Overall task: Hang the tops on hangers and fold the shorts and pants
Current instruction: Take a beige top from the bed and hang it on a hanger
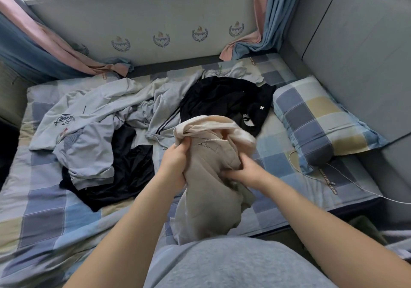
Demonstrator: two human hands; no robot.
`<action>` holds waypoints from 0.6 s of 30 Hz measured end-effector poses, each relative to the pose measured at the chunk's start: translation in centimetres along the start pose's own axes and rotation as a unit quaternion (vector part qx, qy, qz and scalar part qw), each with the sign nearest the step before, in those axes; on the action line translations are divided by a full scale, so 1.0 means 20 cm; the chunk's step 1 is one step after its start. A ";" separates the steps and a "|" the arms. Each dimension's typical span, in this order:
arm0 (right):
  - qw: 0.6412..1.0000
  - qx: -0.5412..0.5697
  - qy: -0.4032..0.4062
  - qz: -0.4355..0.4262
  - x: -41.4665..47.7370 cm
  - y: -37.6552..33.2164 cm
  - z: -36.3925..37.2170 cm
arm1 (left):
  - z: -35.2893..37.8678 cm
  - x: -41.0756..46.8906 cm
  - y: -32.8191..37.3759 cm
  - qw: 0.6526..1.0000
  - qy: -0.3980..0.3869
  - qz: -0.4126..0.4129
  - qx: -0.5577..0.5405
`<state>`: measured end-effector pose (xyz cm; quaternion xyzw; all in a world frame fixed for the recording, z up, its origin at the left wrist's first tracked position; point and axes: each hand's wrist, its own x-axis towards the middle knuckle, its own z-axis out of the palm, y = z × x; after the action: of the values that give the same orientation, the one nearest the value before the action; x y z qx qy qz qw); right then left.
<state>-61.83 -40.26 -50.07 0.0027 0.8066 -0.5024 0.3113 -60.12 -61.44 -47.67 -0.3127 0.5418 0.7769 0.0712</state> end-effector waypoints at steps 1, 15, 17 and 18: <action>1.000 -0.013 0.005 0.015 0.02 0.06 0.02 | 0.00 0.00 0.00 1.000 0.000 -0.019 -0.008; 0.962 0.085 0.236 -0.111 0.13 -0.06 -0.13 | -0.11 0.01 -0.08 0.978 0.049 -0.105 0.172; 0.957 0.094 0.223 -0.159 0.09 -0.18 -0.16 | -0.10 -0.04 -0.11 0.955 -0.002 -0.125 0.267; 0.956 0.083 0.213 -0.185 0.07 -0.23 -0.17 | -0.10 -0.06 -0.12 0.942 -0.031 -0.118 0.314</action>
<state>-66.09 -40.26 -46.12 -0.0136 0.7959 -0.6044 0.0328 -57.41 -61.97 -49.31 -0.3122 0.7147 0.5626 0.2741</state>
